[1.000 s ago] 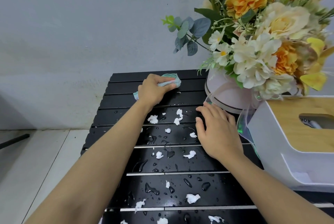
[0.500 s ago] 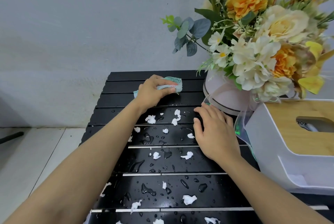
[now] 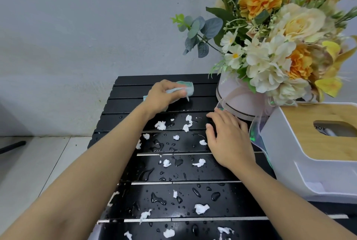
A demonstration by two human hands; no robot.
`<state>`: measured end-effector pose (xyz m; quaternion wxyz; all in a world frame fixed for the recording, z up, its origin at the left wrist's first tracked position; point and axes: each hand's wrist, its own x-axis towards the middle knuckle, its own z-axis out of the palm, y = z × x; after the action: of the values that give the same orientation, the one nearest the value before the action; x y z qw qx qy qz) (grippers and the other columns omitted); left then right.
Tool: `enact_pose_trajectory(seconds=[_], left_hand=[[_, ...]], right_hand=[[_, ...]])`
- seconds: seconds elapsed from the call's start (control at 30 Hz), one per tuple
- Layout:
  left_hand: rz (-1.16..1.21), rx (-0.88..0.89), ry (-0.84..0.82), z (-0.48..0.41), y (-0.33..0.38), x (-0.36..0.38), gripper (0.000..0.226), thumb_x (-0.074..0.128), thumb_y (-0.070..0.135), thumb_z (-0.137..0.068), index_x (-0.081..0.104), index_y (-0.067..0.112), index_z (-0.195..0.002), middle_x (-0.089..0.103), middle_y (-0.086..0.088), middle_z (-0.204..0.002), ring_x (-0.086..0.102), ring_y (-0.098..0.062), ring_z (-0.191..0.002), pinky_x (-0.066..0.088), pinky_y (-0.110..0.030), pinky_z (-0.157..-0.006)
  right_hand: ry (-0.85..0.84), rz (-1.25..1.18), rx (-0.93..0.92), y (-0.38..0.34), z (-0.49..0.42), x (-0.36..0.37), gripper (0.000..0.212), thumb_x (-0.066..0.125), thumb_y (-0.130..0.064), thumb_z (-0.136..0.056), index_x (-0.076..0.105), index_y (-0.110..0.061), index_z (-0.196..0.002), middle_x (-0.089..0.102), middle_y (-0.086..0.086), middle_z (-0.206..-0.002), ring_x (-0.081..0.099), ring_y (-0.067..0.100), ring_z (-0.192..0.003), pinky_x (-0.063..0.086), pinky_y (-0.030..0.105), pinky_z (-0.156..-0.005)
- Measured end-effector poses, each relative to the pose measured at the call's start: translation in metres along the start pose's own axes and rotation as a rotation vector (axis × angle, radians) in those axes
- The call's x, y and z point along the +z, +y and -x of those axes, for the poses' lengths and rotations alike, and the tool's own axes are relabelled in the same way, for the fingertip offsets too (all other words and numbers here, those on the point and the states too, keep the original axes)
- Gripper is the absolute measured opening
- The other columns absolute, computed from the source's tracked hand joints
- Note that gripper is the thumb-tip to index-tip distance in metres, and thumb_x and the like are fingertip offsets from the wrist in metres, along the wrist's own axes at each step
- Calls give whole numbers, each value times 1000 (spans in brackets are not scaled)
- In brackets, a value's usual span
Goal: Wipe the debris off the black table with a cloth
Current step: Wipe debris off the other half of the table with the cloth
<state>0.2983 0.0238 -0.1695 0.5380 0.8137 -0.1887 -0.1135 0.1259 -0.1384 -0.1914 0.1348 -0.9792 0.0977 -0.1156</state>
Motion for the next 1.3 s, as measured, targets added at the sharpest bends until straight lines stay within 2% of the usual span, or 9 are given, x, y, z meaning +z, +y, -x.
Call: enact_pose_trajectory(seconds=[0.3,0.5,0.6,0.7,0.77,0.87,1.03,1.2,1.3], left_hand=[[-734,31,265,1,2,27,41,49,60,-90,63,36,-121,44,4,-126,45,-26,-110,34,-40,-91],[-329,5,-376,49,32,-17,17,65,46,-86,71,30,-92,59,1,-108,63,-27,-95,51,-46,-86],[-218,-14,-61,21,28,-47,26,61,53,-87,72,29,-91,57,-11,-75,58,-26,-59,51,-39,-54],[-643,-46,244,-12,-14,-58,39,48,50,-95,65,25,-120,47,-10,-114,51,-22,-109,44,-38,-95],[-810,-111,350,-16,-31,-46,42,39,50,-98,62,24,-123,42,-14,-125,44,-35,-115,39,-46,-98],[-838,93,288,9,-23,-7,44,39,47,-99,61,19,-125,47,-15,-124,48,-38,-105,42,-48,-92],[-596,319,-291,29,4,-7,39,55,34,-96,58,12,-127,45,-4,-126,51,-15,-98,41,-31,-93],[-762,22,189,-24,-15,-18,38,48,50,-95,59,34,-127,43,2,-134,45,-32,-116,39,-46,-99],[-914,167,202,-2,-14,13,38,44,49,-96,56,37,-131,45,3,-134,45,-31,-111,40,-45,-94]], right_hand=[[2,2,0,0,1,-1,31,39,-32,-99,52,-27,-127,45,-7,-146,36,14,-136,25,36,-109],[-16,12,-7,-1,0,-2,32,36,-32,-100,50,-28,-128,43,-7,-147,35,13,-137,26,36,-110],[-26,6,3,-1,0,-3,33,34,-33,-101,49,-28,-130,42,-8,-148,33,13,-138,24,36,-111],[-24,4,6,-1,0,-3,35,35,-34,-101,47,-25,-133,42,-7,-148,33,12,-138,23,35,-112],[-27,8,12,-1,1,-3,37,35,-34,-101,45,-24,-135,41,-7,-148,33,12,-138,22,34,-112],[-38,20,17,-1,0,-3,39,32,-34,-102,42,-24,-139,37,-8,-152,29,11,-140,21,34,-113],[-57,19,28,-1,-1,-2,42,29,-33,-103,38,-26,-143,30,-9,-156,22,9,-144,17,32,-113],[-49,19,25,1,-1,0,42,29,-33,-103,38,-26,-143,31,-9,-156,23,9,-144,16,31,-113],[-42,14,26,1,-2,0,41,29,-31,-103,40,-26,-142,31,-9,-156,23,9,-144,17,32,-113]])
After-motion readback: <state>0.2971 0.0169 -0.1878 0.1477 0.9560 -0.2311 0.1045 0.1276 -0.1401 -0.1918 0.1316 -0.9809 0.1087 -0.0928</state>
